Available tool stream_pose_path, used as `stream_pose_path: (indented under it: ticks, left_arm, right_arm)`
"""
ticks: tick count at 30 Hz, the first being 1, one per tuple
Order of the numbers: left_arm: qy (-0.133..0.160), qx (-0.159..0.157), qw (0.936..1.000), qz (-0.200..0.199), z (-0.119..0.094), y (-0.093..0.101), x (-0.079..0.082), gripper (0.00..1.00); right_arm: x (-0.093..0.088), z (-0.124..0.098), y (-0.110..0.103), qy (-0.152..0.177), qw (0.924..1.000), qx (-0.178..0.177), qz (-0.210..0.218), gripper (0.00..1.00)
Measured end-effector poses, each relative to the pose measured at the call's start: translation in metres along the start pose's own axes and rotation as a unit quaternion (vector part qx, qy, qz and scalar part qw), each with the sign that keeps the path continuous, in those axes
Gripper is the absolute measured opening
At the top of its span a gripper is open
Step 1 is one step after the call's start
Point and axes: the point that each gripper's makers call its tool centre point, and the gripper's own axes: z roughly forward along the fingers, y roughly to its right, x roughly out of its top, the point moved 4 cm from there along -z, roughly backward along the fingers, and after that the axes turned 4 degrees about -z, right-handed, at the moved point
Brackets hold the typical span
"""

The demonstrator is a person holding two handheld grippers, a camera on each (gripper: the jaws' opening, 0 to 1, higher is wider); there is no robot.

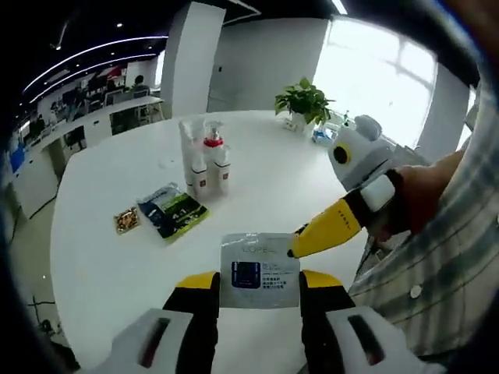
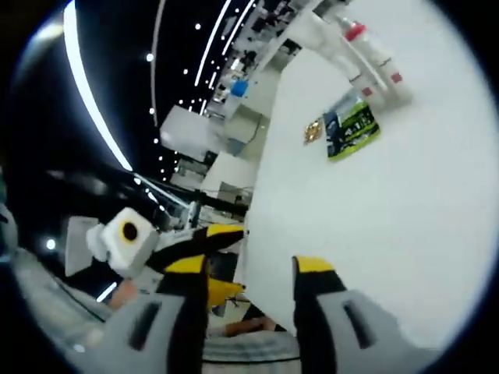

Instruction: Arrange the skincare products in the storage area until every visible bottle or jar stands upright without overlapping.

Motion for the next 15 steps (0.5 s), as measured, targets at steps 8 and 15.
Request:
stream_pose_path:
  ticks: [8,15]
  left_arm:
    - [-0.021,-0.002,0.9975,0.067,0.004,0.011,0.007,0.42]
    - [-0.026,-0.026,0.996,0.081,0.014,0.019,0.015,0.27]
  right_arm:
    - [-0.002,0.005,0.001,-0.024,0.9997,-0.007,-0.007,0.18]
    - [0.008,0.009,0.005,-0.042,0.9991,-0.003,0.001,0.01]
